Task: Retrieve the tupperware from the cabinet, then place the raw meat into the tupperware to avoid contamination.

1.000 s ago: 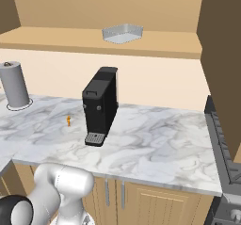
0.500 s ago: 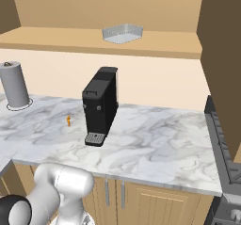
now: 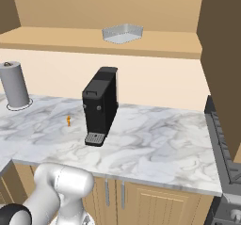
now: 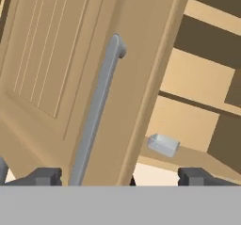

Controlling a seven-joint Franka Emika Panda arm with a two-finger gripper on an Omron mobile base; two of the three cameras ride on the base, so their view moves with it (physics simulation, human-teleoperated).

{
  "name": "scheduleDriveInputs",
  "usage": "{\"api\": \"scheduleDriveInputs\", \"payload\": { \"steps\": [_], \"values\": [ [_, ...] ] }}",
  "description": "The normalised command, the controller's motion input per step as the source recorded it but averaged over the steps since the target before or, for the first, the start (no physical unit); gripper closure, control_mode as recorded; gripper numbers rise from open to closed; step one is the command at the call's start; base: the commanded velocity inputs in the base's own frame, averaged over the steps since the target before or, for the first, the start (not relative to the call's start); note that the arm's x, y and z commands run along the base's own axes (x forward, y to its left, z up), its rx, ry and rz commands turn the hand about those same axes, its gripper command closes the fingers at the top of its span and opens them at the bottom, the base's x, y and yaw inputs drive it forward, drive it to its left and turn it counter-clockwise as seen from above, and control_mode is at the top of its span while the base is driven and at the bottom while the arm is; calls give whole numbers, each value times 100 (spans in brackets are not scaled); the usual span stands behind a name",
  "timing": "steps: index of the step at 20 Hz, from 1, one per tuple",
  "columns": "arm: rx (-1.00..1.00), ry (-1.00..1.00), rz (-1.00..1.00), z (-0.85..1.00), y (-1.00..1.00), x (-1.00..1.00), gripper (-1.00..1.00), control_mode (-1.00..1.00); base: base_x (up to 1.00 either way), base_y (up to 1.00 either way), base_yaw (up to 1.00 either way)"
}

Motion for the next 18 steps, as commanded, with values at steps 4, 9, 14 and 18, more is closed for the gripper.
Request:
{"api": "scheduleDriveInputs", "payload": {
  "steps": [4,9,14,18],
  "values": [
    [19,10,0,37,-63,-57,-100,-100,0,0,0],
    [19,19,0,17,-77,-47,-100,-100,0,0,0],
    [19,21,1,3,-75,-35,-100,-100,0,0,0],
    [20,20,7,-3,-63,-7,-100,-100,0,0,0]
  ]
}}
